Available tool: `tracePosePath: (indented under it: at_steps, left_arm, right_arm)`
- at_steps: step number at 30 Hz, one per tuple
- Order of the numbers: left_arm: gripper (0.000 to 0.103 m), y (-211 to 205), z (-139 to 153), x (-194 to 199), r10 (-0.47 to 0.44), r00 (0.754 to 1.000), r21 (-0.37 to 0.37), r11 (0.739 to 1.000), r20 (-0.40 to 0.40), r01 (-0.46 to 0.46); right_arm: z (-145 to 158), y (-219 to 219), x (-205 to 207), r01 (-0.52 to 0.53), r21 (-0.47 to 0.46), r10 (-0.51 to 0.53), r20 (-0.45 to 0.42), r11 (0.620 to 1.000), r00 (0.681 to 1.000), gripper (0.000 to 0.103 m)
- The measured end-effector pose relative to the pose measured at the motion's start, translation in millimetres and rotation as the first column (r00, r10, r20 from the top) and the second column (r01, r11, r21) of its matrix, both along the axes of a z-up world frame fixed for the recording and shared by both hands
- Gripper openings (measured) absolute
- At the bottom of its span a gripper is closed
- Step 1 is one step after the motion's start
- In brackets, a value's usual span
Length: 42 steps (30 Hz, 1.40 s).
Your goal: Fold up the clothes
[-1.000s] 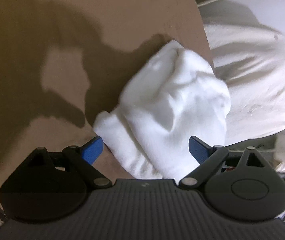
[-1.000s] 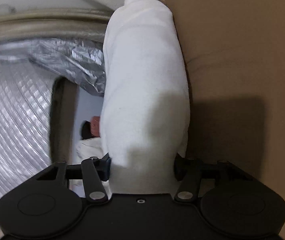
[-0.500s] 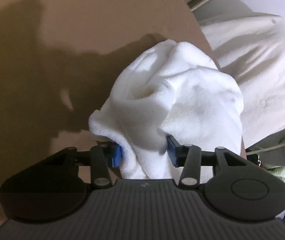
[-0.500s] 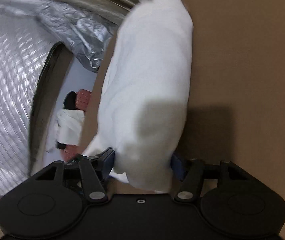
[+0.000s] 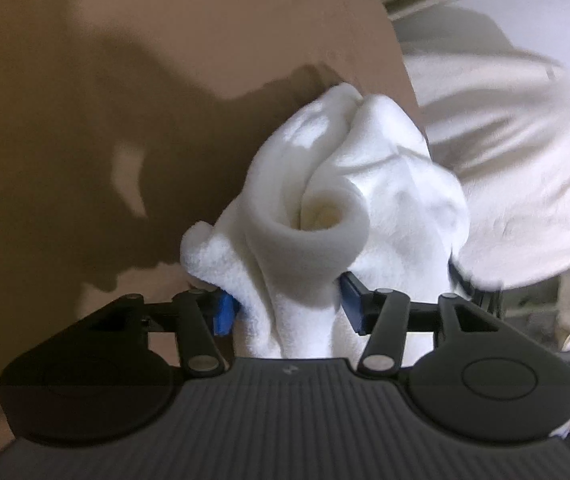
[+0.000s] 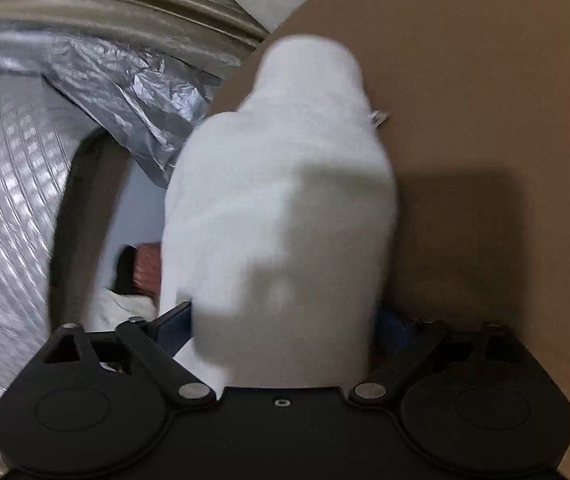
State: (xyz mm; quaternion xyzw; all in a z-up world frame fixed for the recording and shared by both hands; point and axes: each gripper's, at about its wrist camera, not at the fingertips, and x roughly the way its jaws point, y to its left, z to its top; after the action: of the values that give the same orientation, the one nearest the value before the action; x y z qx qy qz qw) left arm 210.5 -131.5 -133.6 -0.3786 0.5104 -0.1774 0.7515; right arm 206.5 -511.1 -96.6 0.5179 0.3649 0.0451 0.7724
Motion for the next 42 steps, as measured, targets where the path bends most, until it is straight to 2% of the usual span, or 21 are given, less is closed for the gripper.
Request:
tracePosePath:
  at_steps: [1, 2, 3, 4, 7, 9, 14, 17, 19, 21, 23, 25, 28, 30, 31, 32, 35, 36, 38, 40, 42]
  left_arm:
    - [0.038, 2, 7, -9, -0.028, 0.999, 0.046, 0.999, 0.031, 0.027]
    - [0.035, 1, 15, -13, -0.05, 0.997, 0.086, 0.995, 0.06, 0.044]
    - [0.032, 0, 23, -16, -0.07, 0.994, 0.123, 0.991, 0.087, 0.059]
    - [0.031, -1, 31, -17, -0.086, 0.988, 0.164, 0.984, 0.129, 0.064]
    - [0.028, 4, 49, -23, -0.095, 0.972, 0.237, 0.971, 0.215, 0.042]
    - [0.026, 11, 57, -24, -0.079, 0.962, 0.269, 0.963, 0.26, 0.006]
    - [0.025, 21, 78, -6, -0.001, 0.937, 0.248, 0.964, 0.35, -0.092]
    - [0.025, 21, 97, 15, 0.008, 0.919, 0.254, 0.96, 0.395, -0.118]
    - [0.024, 41, 122, 19, 0.032, 0.903, 0.261, 0.952, 0.429, -0.158]
    - [0.024, 64, 149, 27, 0.055, 0.871, 0.282, 0.934, 0.489, -0.218]
    - [0.024, 79, 173, 49, 0.078, 0.834, 0.291, 0.916, 0.547, -0.276]
    - [0.024, 100, 190, 68, 0.103, 0.798, 0.246, 0.921, 0.593, -0.301]
    - [0.027, 131, 169, 83, 0.235, 0.769, 0.113, 0.923, 0.594, -0.369]
    - [0.042, 151, 153, 93, 0.324, 0.746, 0.022, 0.91, 0.582, -0.413]
    - [0.043, 157, 130, 108, 0.359, 0.764, 0.032, 0.895, 0.536, -0.444]
    - [0.043, 158, 108, 120, 0.364, 0.801, 0.07, 0.892, 0.475, -0.447]
    - [0.043, 158, 45, 155, 0.365, 0.891, 0.187, 0.888, 0.271, -0.42]
    - [0.042, 155, 35, 161, 0.345, 0.911, 0.248, 0.884, 0.224, -0.396]
    - [0.038, 149, 19, 171, 0.304, 0.943, 0.371, 0.867, 0.135, -0.333]
    - [0.038, 151, 24, 167, 0.327, 0.934, 0.353, 0.864, 0.146, -0.358]
    - [0.041, 157, 36, 159, 0.371, 0.911, 0.276, 0.87, 0.181, -0.409]
  right_arm:
    - [-1, 7, 6, -0.008, -0.009, 0.008, 0.026, 1.0, 1.0, 0.099]
    - [1, 14, 11, -0.018, -0.049, 0.021, 0.058, 0.999, 0.998, 0.093]
    - [3, 20, 16, -0.027, -0.089, 0.035, 0.09, 0.996, 0.995, 0.071]
    - [9, 25, 16, -0.026, -0.122, 0.042, 0.131, 0.992, 0.99, 0.062]
    - [38, 39, 8, -0.039, -0.17, 0.086, 0.28, 0.985, 0.956, 0.047]
    - [62, 51, 3, -0.058, -0.231, 0.137, 0.342, 0.971, 0.93, 0.044]
    - [128, 83, -18, -0.081, -0.328, 0.233, 0.454, 0.941, 0.86, 0.042]
    - [165, 104, -11, -0.088, -0.406, 0.297, 0.489, 0.909, 0.82, 0.041]
    - [184, 114, -4, -0.099, -0.448, 0.339, 0.496, 0.889, 0.8, 0.041]
    - [194, 122, 10, -0.109, -0.473, 0.371, 0.506, 0.874, 0.779, 0.041]
    - [198, 127, 30, -0.111, -0.453, 0.369, 0.536, 0.885, 0.759, 0.041]
    - [196, 125, 49, -0.104, -0.411, 0.354, 0.599, 0.906, 0.718, 0.041]
    - [172, 122, 91, -0.108, -0.343, 0.322, 0.661, 0.933, 0.677, 0.041]
    - [143, 120, 128, -0.121, -0.313, 0.3, 0.621, 0.942, 0.724, 0.047]
    - [123, 121, 145, -0.127, -0.318, 0.298, 0.575, 0.939, 0.762, 0.05]
    - [103, 122, 162, -0.133, -0.325, 0.295, 0.524, 0.936, 0.799, 0.056]
    - [33, 127, 201, -0.161, -0.423, 0.266, 0.201, 0.892, 0.943, 0.061]
    - [12, 127, 209, -0.174, -0.452, 0.232, 0.077, 0.875, 0.97, 0.064]
    - [-2, 108, 201, -0.128, -0.406, 0.179, 0.09, 0.905, 0.98, 0.065]
    - [-10, 91, 195, -0.095, -0.329, 0.138, 0.108, 0.939, 0.985, 0.069]
    - [-8, 75, 191, -0.08, -0.265, 0.122, 0.145, 0.961, 0.982, 0.075]
